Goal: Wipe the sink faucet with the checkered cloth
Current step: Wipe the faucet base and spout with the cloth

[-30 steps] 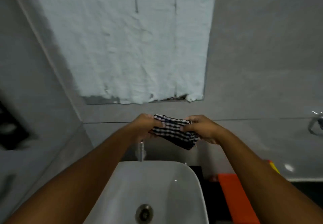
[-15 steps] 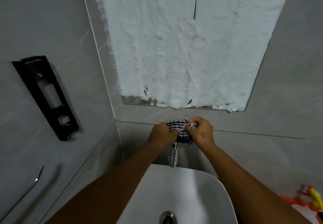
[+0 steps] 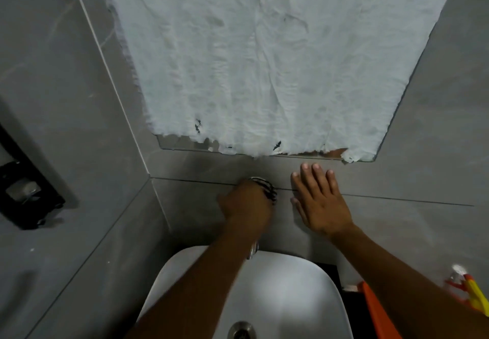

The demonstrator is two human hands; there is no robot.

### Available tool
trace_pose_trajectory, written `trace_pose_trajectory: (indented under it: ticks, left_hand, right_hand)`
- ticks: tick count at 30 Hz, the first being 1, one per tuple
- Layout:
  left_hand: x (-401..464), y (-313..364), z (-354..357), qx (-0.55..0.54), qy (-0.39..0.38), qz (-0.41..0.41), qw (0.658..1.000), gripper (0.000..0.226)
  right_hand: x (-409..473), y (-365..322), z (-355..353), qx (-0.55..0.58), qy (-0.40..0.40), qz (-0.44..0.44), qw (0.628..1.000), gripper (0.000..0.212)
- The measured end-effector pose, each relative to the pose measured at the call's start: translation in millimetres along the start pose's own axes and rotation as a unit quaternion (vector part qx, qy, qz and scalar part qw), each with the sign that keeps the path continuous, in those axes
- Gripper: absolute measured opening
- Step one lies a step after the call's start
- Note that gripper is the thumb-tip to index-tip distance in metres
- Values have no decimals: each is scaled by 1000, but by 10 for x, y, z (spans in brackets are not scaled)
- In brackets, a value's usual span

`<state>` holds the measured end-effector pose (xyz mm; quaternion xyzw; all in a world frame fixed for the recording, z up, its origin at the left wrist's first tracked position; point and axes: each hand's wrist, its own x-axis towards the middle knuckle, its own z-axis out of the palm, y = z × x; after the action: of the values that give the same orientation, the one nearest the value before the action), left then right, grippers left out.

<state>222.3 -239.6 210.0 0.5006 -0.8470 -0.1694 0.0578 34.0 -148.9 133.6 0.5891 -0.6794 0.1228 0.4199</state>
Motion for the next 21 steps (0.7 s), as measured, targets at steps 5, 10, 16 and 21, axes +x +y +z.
trace_pose_trajectory:
  ticks: [5, 10, 16, 21]
  left_hand:
    - [143, 55, 7, -107, -32, -23, 993, 34]
    - [262, -377, -160, -627, -310, -151, 699, 33]
    - [21, -106, -89, -301, -90, -40, 948, 25]
    - [-768, -239, 240, -101, 48, -21, 994, 64]
  right_hand:
    - [1, -68, 275, -10, 40, 18, 999, 82]
    - [23, -74, 331, -17, 71, 23, 997, 77]
    - [35, -70, 299, -24, 66, 20, 997, 78]
    - [36, -88, 269, -24, 59, 9, 998, 75]
